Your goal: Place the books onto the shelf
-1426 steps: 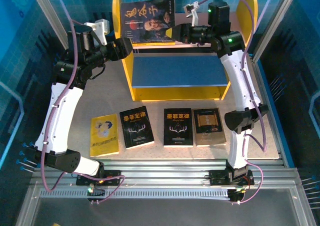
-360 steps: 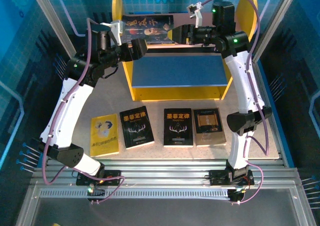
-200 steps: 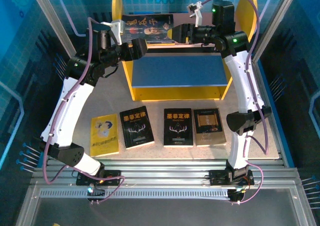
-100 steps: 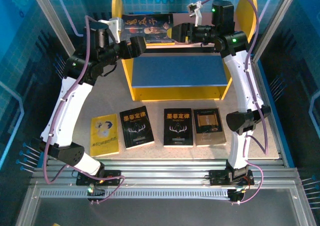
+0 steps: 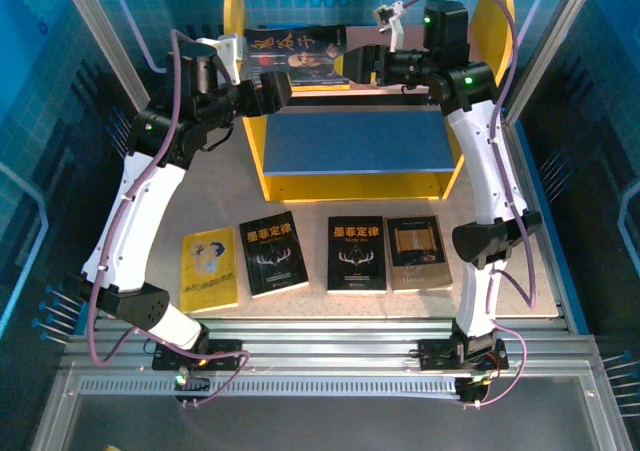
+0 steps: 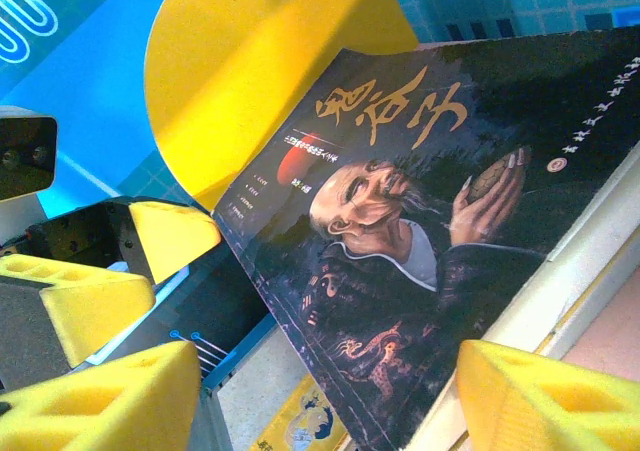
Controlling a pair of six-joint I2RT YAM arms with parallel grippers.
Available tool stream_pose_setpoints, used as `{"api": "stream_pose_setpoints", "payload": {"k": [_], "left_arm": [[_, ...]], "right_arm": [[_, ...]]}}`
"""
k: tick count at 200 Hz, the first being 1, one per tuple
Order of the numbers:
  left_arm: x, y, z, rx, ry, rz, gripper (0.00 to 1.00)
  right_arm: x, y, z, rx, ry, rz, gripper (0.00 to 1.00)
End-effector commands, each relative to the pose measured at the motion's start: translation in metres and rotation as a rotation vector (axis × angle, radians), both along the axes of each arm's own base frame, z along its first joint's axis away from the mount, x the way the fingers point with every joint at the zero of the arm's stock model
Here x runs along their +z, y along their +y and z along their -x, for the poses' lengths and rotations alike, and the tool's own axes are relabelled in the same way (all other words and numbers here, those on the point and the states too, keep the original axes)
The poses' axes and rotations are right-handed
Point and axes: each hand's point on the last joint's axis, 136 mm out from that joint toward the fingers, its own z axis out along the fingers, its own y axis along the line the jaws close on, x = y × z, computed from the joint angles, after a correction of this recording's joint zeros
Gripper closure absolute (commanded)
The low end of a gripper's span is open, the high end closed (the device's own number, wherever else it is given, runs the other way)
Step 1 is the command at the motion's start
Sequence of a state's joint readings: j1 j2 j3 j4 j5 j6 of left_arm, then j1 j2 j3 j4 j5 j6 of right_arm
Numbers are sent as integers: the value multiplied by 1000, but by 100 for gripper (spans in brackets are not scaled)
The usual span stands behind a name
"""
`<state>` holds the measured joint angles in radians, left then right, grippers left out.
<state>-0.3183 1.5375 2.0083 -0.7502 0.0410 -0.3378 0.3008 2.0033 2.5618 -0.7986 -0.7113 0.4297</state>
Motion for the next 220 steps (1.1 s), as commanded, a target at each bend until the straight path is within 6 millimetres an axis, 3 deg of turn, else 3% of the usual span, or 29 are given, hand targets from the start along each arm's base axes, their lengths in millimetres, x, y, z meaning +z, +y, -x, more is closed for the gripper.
{"api": "stream_pose_setpoints", "payload": {"k": [1,85,162,220], "left_arm": [[15,5,-7,15,-56,-5,8],[19,10,-6,23,-62,-16,8],[43,38,1,90,-114,-21,7],[41,47,9,127,-110,-35,7]], "right_arm": [[4,12,4,51,-10,-24,31],[4,13,3,51,-11,-24,30],[2,8,4,23,-22,3,30],[3,8,2,23,-22,-2,29]]}}
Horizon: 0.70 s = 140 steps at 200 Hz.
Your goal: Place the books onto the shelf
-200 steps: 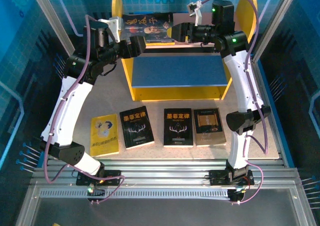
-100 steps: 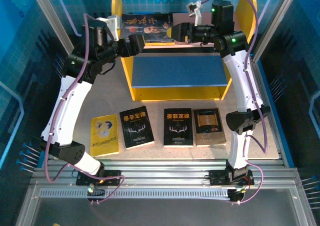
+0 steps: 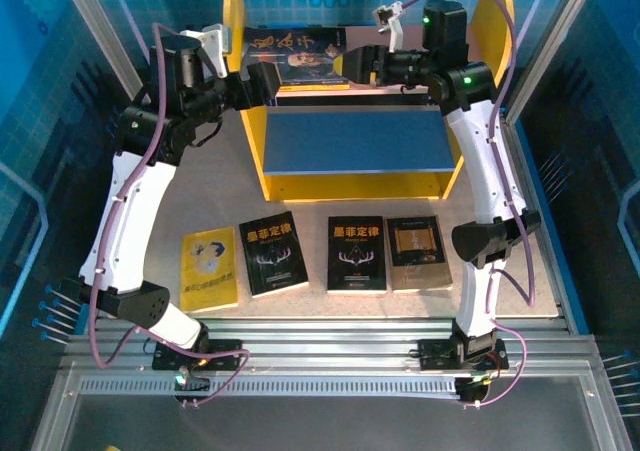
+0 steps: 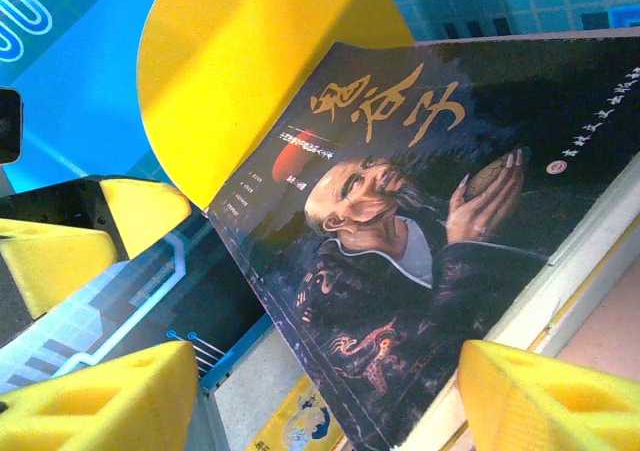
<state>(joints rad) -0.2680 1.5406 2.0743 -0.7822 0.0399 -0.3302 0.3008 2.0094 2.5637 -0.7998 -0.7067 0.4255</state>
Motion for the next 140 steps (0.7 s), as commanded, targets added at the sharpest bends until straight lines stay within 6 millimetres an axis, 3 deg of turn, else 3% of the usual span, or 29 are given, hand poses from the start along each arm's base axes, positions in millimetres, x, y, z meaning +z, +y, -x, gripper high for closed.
{"api": "stream_pose_setpoints", "payload": {"k": [1,81,140], "left_arm": [[22,25,9,79,-76,-37,7],[4,32,21,102,-44,-62,7],[-6,47,37,147,-19,-115,7]], "right_arm": [[6,8,5,27,-23,-7,29],[3,10,4,35,-16,-8,29],[8,-16,-9,-32,-30,-9,26]]}}
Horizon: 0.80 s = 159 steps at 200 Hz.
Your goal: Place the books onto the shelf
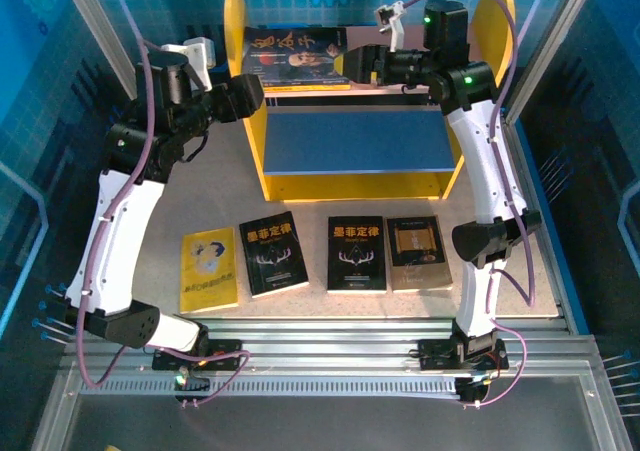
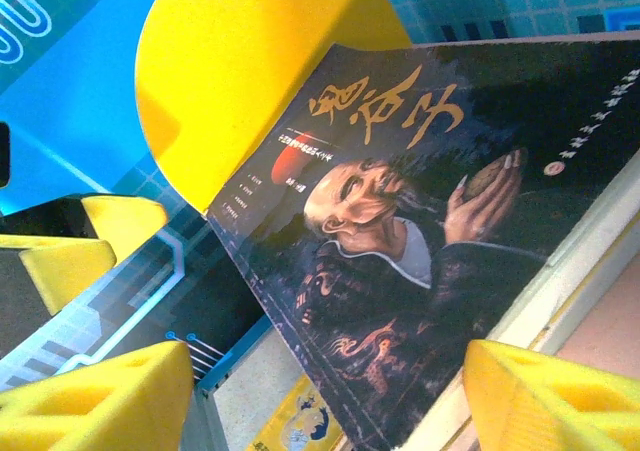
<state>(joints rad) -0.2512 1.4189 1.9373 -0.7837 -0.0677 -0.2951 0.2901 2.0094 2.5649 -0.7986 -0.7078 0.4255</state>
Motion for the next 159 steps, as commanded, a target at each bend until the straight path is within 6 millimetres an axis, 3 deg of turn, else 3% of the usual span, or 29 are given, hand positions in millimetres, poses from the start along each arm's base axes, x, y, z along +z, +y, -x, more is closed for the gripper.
{"api": "stream_pose_setpoints", "payload": {"k": [1,55,83,89,130,159], "left_arm": [[4,15,16,40,-13,-45,7],[-18,31,36,88,41,-86,7],[-44,34,47,96,104,-93,7],[-52,35,50,96,121,-99,7],[-113,41,60,106,298,-152,6],[-153,43,70,110,415,-160,6]], "right_arm": [[8,-12,-6,-23,-29,-8,26],[4,-32,-6,-58,-34,21,26],[-6,-39,9,-78,-57,97,30],[-16,-40,12,-88,-59,132,30],[-56,-66,59,-235,-134,266,27],[-99,-82,109,-307,-92,306,25]]}}
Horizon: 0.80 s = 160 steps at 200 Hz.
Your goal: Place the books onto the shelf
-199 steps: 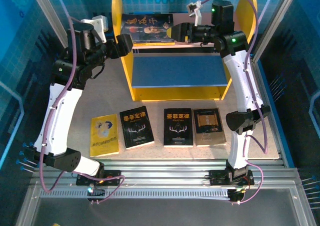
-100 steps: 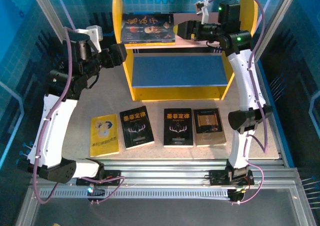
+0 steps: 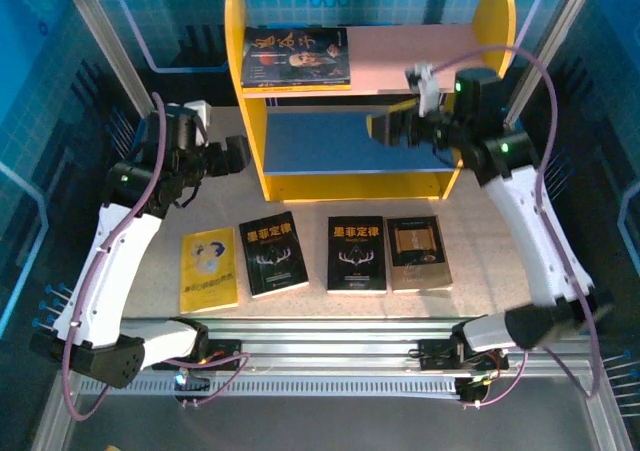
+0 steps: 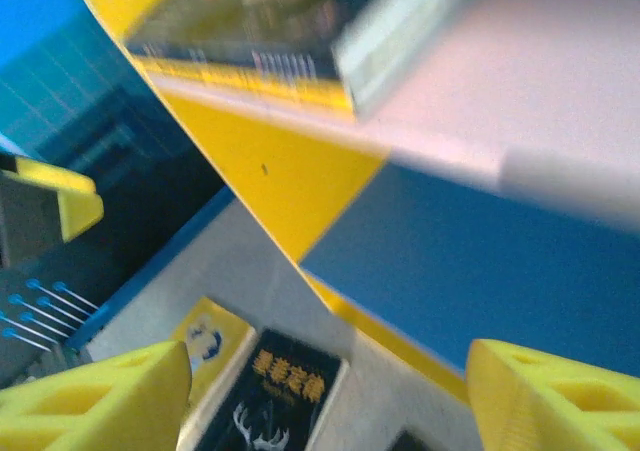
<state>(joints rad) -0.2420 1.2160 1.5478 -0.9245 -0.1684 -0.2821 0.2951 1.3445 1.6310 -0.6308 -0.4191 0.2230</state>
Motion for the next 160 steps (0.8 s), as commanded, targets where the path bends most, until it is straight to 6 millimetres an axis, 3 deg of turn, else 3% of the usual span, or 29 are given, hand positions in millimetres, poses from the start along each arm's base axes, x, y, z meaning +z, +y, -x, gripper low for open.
{"api": "stream_pose_setpoints", "payload": {"k": [1,25,47,73,100,132,160], "left_arm": [[-34,8,15,26,115,-18,6],[-62,5,26,52,197,26,6],[-92,4,36,91,257,77,6],[-127,10,53,162,337,102,6],[-152,11,69,199,395,131,5],[-188,11,92,225,504,147,6],[-215,5,106,238,560,206,6]], "right_arm": [[-35,-15,16,-108,2,64,25],[-78,-16,45,-133,108,73,27],[-123,-2,60,-133,194,51,28],[-168,31,68,-76,286,38,30],[-208,73,73,9,336,134,33],[-244,124,80,114,407,208,38],[-272,152,84,138,466,247,41]]}}
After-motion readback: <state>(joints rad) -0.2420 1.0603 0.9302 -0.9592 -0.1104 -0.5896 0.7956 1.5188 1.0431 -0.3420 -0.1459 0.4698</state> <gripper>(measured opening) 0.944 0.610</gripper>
